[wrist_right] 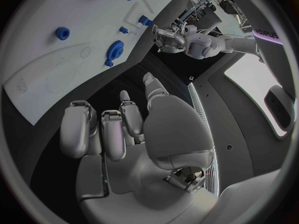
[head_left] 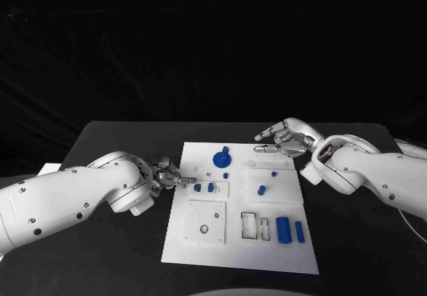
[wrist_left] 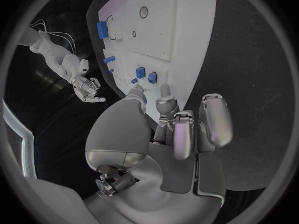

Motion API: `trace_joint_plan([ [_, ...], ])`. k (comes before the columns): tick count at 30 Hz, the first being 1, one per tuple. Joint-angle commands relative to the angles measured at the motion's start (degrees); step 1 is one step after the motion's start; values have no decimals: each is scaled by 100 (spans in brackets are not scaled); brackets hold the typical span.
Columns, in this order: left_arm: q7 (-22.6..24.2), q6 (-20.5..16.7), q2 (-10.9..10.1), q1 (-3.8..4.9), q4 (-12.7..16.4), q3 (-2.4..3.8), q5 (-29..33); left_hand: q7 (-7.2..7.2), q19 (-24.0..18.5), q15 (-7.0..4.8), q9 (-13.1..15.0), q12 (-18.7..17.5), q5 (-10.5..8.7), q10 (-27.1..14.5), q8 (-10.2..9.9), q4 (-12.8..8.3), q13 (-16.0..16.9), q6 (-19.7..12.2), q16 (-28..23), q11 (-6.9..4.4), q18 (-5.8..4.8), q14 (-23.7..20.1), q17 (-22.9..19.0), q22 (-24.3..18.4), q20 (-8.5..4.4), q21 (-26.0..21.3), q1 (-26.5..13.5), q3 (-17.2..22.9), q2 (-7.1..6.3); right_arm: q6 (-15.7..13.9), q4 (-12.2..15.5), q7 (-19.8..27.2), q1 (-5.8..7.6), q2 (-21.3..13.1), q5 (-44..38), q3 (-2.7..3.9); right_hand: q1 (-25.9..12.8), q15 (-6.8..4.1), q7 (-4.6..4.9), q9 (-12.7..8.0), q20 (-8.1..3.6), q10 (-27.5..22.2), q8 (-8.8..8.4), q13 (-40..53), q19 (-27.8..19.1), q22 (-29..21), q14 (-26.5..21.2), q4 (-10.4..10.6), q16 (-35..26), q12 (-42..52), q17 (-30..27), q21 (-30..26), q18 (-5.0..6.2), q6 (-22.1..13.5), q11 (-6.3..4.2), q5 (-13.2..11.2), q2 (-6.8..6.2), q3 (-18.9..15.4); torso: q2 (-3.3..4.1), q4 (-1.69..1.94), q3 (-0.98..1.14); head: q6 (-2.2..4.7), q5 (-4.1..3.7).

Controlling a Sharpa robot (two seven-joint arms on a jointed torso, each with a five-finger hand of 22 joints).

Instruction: Assemble the parts on the task board

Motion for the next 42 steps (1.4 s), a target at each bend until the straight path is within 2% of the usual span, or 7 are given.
trace_joint_plan([
  [1, -50, 74, 45, -9, -14, 2, -33, 2, 321, -38, -12, 21, 40, 19, 37, -27, 9, 32, 17, -3, -78, 615, 1507, 153, -36, 45, 75, 5, -2, 39, 4, 55, -5, 9, -7, 0, 3, 24, -27, 9, 3, -42, 17, 419, -18, -5, 387, -9, -39, -8, 615, -23, 39, -7, -1, 18, 44, -30, 1, 3, -1, -7, -8],
  [19, -90, 93, 174, -23, -81, 3, -33, -8, 323, -42, -31, 89, 68, 46, 75, -29, 66, 57, 17, -11, -93, 615, 1507, 233, -37, 131, 243, 65, 7, 54, 7, 55, -6, 18, -7, 0, 3, 24, -27, 9, 3, -42, 17, 419, -18, -5, 387, -9, -39, -8, 615, -23, 39, -7, -1, 18, 44, -30, -3, 4, 2, -15, -9],
  [33, -217, 347, 327, -25, -193, 3, -33, -8, 329, -43, -43, 122, 69, 60, 83, -34, 98, 58, 17, -13, -105, 615, 1507, 290, -37, 196, 324, 98, 9, 61, 10, 59, -6, 27, -7, 0, 3, 24, -27, 9, 3, -42, 17, 419, -18, -5, 387, -9, -39, -8, 615, -23, 39, -7, -1, 18, 44, -30, 1, 0, 0, -34, -17],
  [42, -225, 385, 371, -31, -205, 3, -33, -12, 330, -44, -48, 141, 69, 70, 94, -34, 115, 73, 17, -15, -110, 615, 1507, 315, -37, 224, 367, 117, 12, 64, 11, 61, -6, 32, -7, 0, 3, 24, -27, 9, 3, -42, 17, 419, -18, -5, 387, -9, -39, -8, 615, -23, 39, -7, -1, 18, 44, -30, -3, 3, 2, -31, -26],
])
